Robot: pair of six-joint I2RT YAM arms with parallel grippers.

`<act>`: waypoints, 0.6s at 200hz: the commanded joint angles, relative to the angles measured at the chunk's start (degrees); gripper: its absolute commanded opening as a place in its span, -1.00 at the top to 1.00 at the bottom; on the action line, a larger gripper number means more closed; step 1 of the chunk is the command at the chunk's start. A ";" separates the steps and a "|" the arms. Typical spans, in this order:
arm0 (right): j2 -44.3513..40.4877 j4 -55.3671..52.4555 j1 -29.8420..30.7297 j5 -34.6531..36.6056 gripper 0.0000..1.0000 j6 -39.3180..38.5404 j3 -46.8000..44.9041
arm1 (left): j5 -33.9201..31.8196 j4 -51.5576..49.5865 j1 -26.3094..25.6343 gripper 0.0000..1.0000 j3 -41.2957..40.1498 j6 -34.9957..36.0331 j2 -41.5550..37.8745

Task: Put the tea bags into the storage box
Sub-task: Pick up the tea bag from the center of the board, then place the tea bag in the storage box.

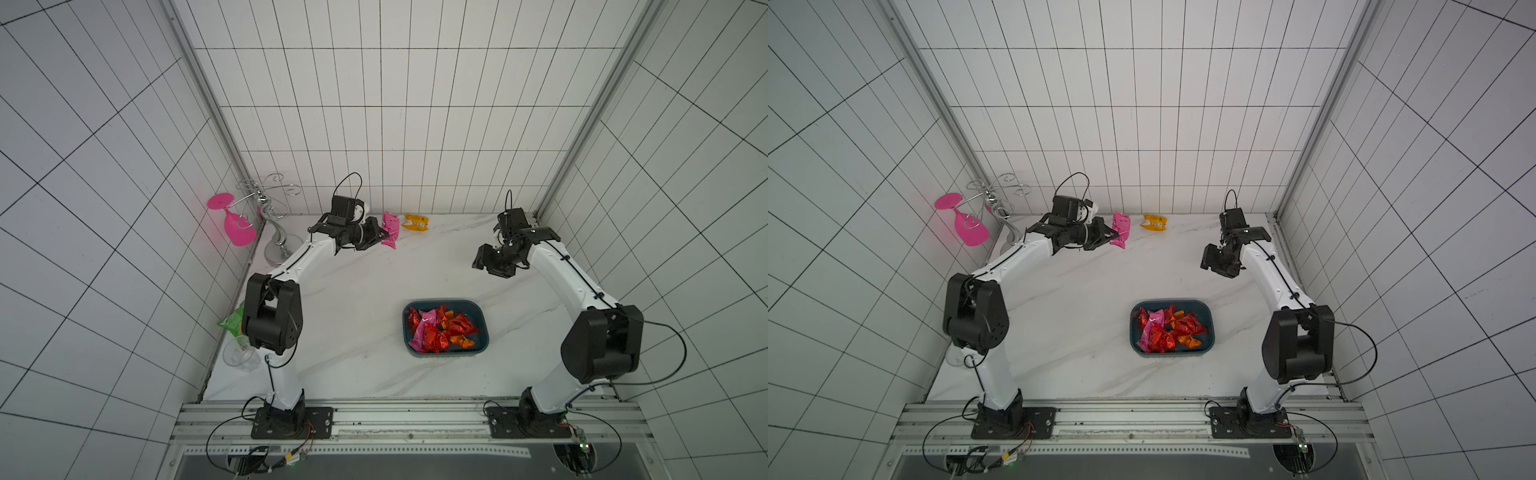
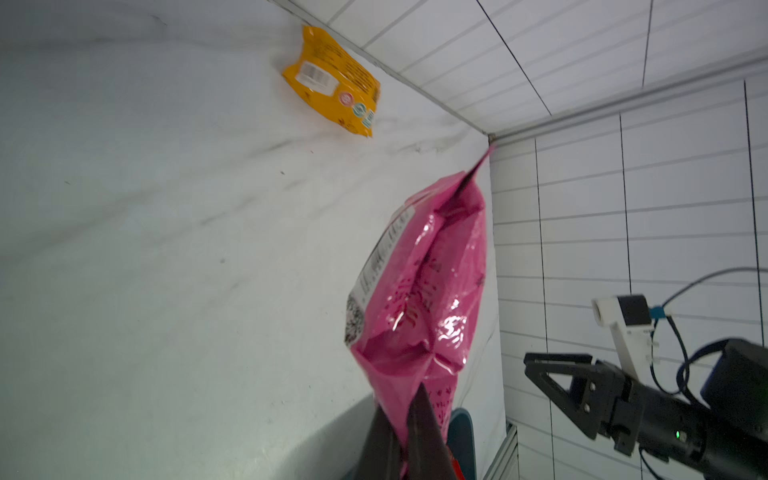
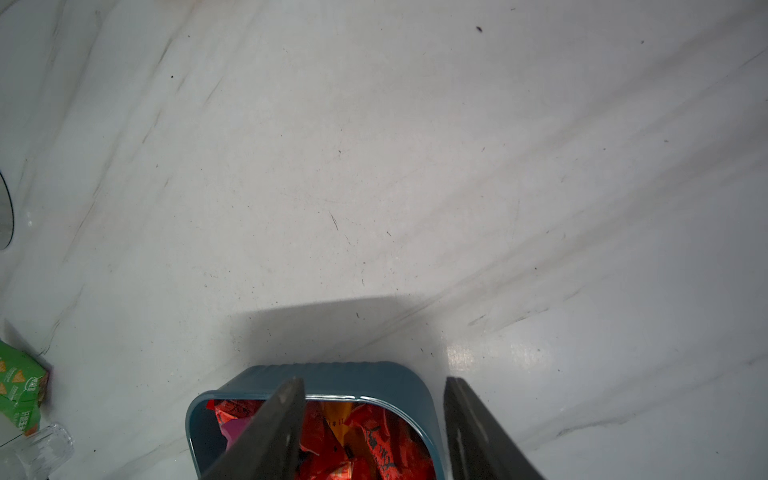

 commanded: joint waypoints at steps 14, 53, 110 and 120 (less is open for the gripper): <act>-6.03 2.14 0.46 -0.80 -0.16 1.41 -6.47 | -6.35 -6.43 -10.02 0.86 -13.26 5.89 -10.78; -11.85 4.46 0.66 -1.91 -0.16 3.09 -13.54 | -11.94 -7.97 -20.82 0.85 -22.89 4.95 -20.25; -16.29 4.81 2.63 -2.49 -0.15 3.90 -18.22 | -15.86 -11.79 -30.17 0.86 -24.33 7.79 -22.93; -16.82 4.67 2.73 -2.42 -0.15 4.06 -18.64 | -15.35 -10.96 -30.99 0.86 -24.31 8.30 -21.89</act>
